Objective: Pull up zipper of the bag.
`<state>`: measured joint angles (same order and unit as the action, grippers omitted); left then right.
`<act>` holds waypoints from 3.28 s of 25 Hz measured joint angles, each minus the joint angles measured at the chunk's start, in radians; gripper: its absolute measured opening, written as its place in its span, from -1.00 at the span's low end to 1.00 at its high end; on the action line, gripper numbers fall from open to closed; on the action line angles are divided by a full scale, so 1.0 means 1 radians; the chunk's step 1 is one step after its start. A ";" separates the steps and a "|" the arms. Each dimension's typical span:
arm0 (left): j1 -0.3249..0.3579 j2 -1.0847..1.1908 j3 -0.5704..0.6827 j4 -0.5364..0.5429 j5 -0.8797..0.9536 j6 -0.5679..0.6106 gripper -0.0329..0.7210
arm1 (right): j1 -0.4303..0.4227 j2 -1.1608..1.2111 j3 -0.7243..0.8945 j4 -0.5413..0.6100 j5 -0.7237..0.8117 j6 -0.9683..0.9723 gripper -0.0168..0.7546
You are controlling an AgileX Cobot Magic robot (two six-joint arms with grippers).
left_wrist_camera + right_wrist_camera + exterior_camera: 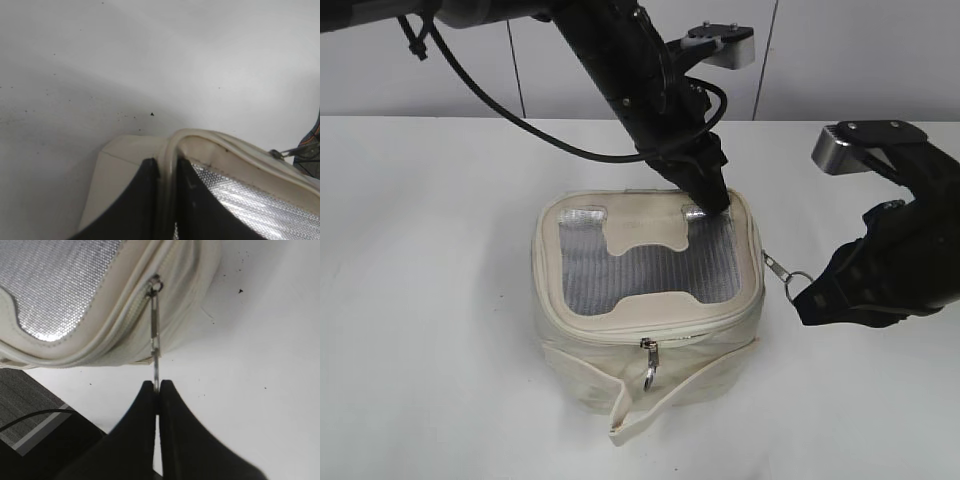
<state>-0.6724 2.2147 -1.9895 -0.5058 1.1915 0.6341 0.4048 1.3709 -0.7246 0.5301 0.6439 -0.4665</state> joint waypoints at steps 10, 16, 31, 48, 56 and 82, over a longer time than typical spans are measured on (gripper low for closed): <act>-0.002 0.000 0.000 -0.005 0.003 -0.018 -0.71 | 0.020 -0.043 0.003 0.003 0.044 0.003 -0.94; -0.002 0.000 0.000 0.006 0.001 -0.038 -0.71 | 0.106 -0.049 0.057 0.025 0.061 0.005 -0.94; -0.002 0.000 0.000 0.008 0.000 -0.041 -0.71 | 0.401 0.009 -0.005 0.150 -0.098 -0.016 -0.94; -0.002 -0.001 0.000 0.013 0.006 -0.046 -0.71 | 0.447 0.121 -0.134 0.244 -0.076 -0.052 -0.67; -0.002 -0.020 0.002 0.036 0.008 -0.057 -0.70 | 0.424 0.002 -0.141 -0.051 -0.058 0.289 0.49; 0.039 -0.261 0.001 0.532 0.030 -0.494 0.24 | 0.092 -0.069 -0.141 -0.769 0.170 0.856 0.54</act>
<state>-0.6329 1.9538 -1.9888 0.0257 1.2214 0.1402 0.4966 1.3017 -0.8656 -0.2392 0.8138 0.3894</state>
